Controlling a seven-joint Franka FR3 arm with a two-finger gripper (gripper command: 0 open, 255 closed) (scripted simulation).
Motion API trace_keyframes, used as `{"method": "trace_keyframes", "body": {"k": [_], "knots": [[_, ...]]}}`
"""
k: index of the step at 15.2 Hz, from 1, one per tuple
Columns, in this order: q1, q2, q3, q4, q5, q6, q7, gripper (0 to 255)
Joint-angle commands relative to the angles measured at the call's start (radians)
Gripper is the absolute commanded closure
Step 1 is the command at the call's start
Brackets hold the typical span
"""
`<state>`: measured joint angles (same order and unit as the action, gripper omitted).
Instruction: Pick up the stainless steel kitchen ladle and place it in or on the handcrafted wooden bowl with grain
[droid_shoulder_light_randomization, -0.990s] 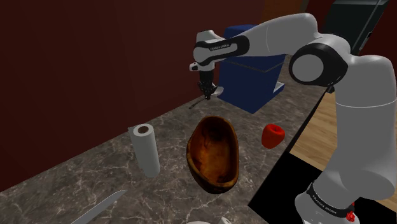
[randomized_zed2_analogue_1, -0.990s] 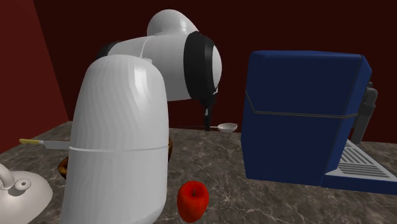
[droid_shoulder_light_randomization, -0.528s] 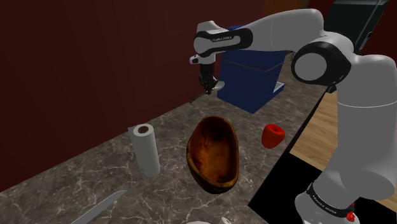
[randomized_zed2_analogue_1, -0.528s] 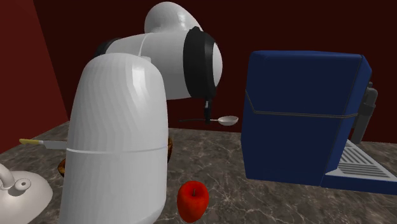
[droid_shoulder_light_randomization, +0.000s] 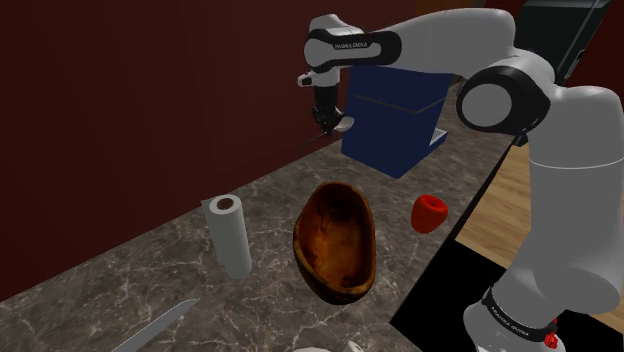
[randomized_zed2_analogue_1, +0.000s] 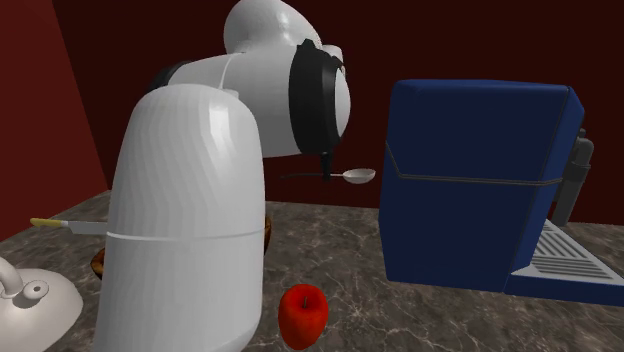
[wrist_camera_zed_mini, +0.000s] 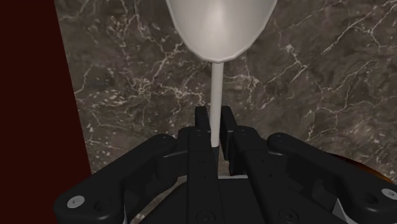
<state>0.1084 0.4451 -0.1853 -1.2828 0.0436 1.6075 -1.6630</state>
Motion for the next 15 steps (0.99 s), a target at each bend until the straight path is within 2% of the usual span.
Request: {"method": "trace_keyframes", "body": {"k": [1, 12, 15], "knots": [[-0.002, 0.002, -0.001, 0.028, 0.0, -0.027, -0.002, 255], [-0.018, 0.051, -0.001, 0.255, 0.008, -0.204, -0.006, 255], [0.037, -0.087, 0.007, 0.048, -0.013, -0.135, 0.044, 255]]}}
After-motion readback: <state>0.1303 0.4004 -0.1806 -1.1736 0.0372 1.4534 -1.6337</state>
